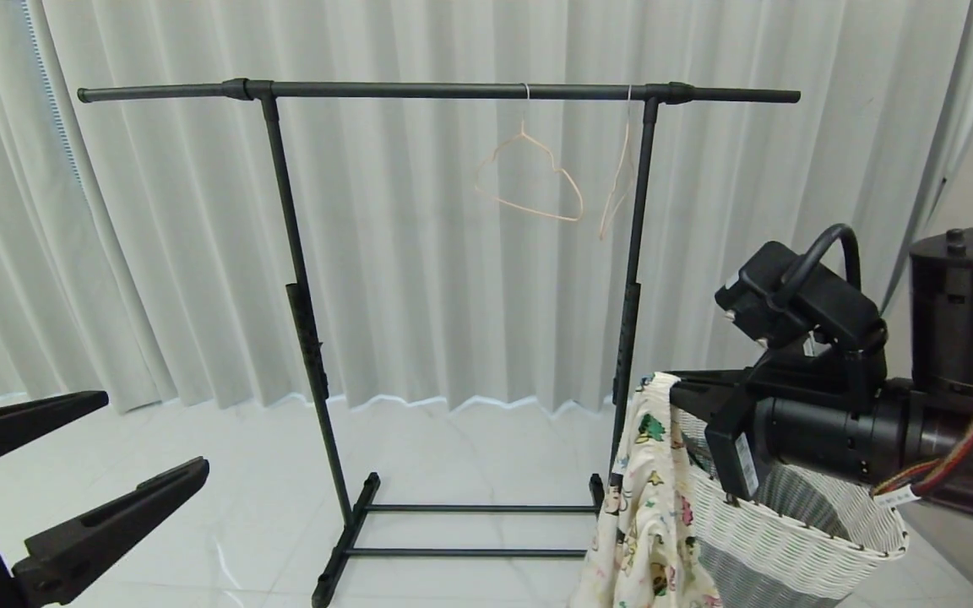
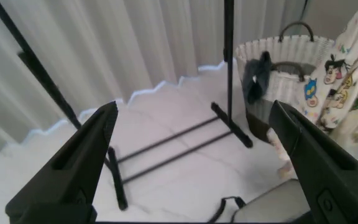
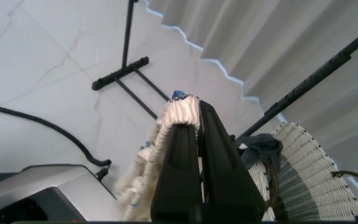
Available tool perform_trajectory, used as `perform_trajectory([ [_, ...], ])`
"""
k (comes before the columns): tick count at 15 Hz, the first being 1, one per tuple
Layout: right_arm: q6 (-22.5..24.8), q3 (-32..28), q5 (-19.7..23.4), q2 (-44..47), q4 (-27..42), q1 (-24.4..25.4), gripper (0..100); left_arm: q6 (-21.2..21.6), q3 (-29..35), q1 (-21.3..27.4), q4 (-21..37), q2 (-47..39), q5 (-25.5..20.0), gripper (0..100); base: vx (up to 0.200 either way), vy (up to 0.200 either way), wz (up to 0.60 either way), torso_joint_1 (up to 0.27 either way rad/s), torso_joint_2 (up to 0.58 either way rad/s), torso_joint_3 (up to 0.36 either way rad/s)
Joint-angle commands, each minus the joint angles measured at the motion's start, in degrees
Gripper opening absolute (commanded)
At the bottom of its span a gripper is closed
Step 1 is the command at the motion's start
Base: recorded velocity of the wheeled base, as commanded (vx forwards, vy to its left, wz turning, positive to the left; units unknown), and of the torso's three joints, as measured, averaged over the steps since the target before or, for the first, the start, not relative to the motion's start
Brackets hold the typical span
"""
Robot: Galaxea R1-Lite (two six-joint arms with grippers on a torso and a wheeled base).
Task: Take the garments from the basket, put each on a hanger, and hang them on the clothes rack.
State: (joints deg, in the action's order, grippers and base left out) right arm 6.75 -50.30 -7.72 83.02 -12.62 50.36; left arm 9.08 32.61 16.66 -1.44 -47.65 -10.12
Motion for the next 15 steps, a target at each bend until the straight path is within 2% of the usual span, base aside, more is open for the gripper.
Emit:
perform_trajectory([
  [1, 0.01, -2.44, -0.02, 2.59, -0.04, 0.00, 0, -2.23, -0.79, 2.58, -0.06, -2.27, 0.01, 100, 0.000, 0.000, 0.00, 0.000, 0.00, 0.000],
  [2, -0.07, -2.96, -0.02, 3.11, -0.04, 0.00, 0, -3.63, -0.71, 3.81, -0.06, -2.44, 0.01, 100, 0.000, 0.000, 0.00, 0.000, 0.00, 0.000],
  [3, -0.07, -3.75, -0.02, 4.08, -0.30, 0.00, 0, -6.88, -0.44, 8.30, -0.06, -3.41, 0.01, 100, 0.000, 0.000, 0.00, 0.000, 0.00, 0.000],
  [5, -0.07, -4.55, -0.11, 5.22, -1.01, 0.00, 0, -8.20, -0.53, 13.75, -0.14, -4.55, 0.01, 100, 0.000, 0.000, 0.00, 0.000, 0.00, 0.000],
  [7, -0.07, -5.51, -0.11, 6.10, -1.88, 0.00, 0, -9.26, -0.53, 21.22, -0.14, -7.72, 0.10, 100, 0.000, 0.000, 0.00, 0.000, 0.00, 0.000],
  [10, -0.07, -8.06, -0.19, 6.19, -1.97, 0.09, 0, -14.18, 0.70, 30.01, -0.32, -14.13, 0.19, 100, 0.000, 0.000, 0.00, 0.000, 0.00, 0.000],
  [12, -0.16, -9.82, -0.19, 6.10, -1.97, 0.00, 0, -20.42, 5.71, 32.99, -5.77, -22.13, 1.07, 100, 0.000, 0.000, 0.00, 0.000, 0.00, 0.000],
  [13, -0.16, -10.08, -0.19, 6.10, -1.97, 0.00, 0, -22.35, 7.64, 34.05, -8.84, -25.65, 3.26, 100, 0.000, 0.000, 0.00, 0.000, 0.00, 0.000],
  [14, -0.25, -10.08, -0.19, 6.02, -1.97, -0.09, 0, -22.71, 8.52, 36.95, -10.95, -30.57, 8.98, 100, 0.000, 0.000, 0.00, 0.000, 0.00, 0.000],
  [15, -0.51, -10.08, -0.19, 6.02, -1.97, 0.00, 0, -22.88, 8.70, 39.23, -11.39, -33.91, 11.52, 100, 0.000, 0.000, 0.00, 0.000, 0.00, 0.000],
])
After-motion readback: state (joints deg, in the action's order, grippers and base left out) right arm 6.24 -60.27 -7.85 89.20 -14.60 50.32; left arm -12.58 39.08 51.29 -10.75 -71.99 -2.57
